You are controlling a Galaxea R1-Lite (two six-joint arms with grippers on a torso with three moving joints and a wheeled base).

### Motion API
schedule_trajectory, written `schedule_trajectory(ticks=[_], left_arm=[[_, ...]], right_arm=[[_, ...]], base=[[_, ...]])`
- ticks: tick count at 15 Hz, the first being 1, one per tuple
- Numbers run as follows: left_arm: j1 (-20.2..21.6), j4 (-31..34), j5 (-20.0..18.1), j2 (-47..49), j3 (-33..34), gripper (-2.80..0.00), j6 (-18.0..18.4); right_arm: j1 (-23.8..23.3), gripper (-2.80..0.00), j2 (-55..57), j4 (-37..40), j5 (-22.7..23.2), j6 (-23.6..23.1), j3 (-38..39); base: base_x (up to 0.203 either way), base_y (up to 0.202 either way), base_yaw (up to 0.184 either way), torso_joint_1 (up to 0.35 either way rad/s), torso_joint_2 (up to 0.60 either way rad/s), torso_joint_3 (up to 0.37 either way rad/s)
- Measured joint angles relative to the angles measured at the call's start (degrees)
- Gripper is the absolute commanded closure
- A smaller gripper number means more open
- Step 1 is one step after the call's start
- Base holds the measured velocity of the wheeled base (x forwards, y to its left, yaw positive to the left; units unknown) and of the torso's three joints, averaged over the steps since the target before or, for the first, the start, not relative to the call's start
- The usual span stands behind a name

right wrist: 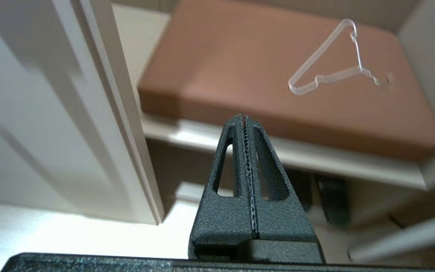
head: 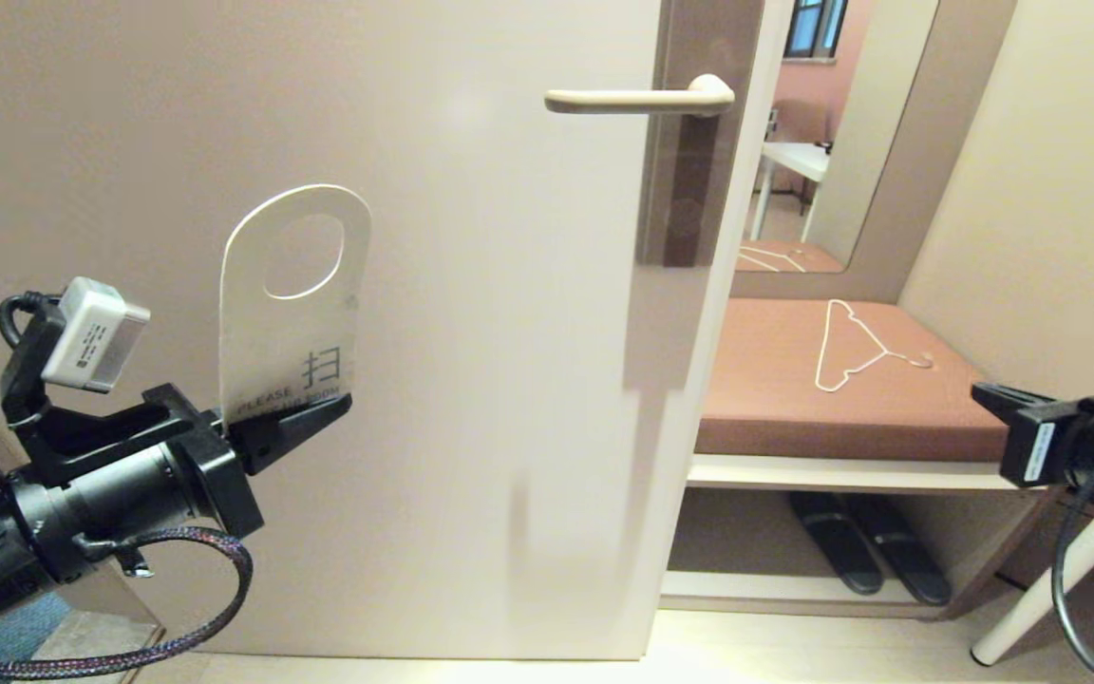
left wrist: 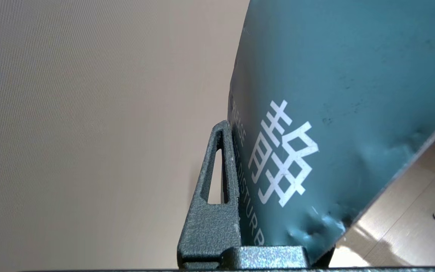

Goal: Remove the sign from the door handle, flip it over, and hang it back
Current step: Hang the sign back with the other side facing out

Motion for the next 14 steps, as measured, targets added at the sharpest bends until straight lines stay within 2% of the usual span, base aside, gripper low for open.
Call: schedule_trajectory(ticks=[3, 7, 11, 14], left_arm=[[0.04, 0.10, 3.04, 0.63, 0.23, 0.00, -0.21], [0.04, 0.07, 3.83, 1.59, 0.20, 0.00, -0.13], [0.12, -0.32, 7.54, 3.33, -0.23, 0.00, -0.05], [0.12, -0.45, 8.15, 4.20, -0.38, 0.00, 0.00]], right_arm=[[-0.85, 0.00, -8.37, 0.15, -1.01, 0.07, 9.89], [-1.41, 0.00, -18.77, 0.33, -5.14, 0.14, 21.66], [-3.43, 0.00, -28.52, 6.43, -5.23, 0.15, 25.33], [-3.81, 0.00, -38.64, 15.55, -2.56, 0.18, 25.65]], base=[[0.000, 0.000, 0.000, 0.000, 0.00, 0.000], [0.000, 0.000, 0.000, 0.000, 0.00, 0.000], [0.000, 0.000, 0.000, 0.000, 0.00, 0.000], [0.000, 0.000, 0.000, 0.000, 0.00, 0.000]])
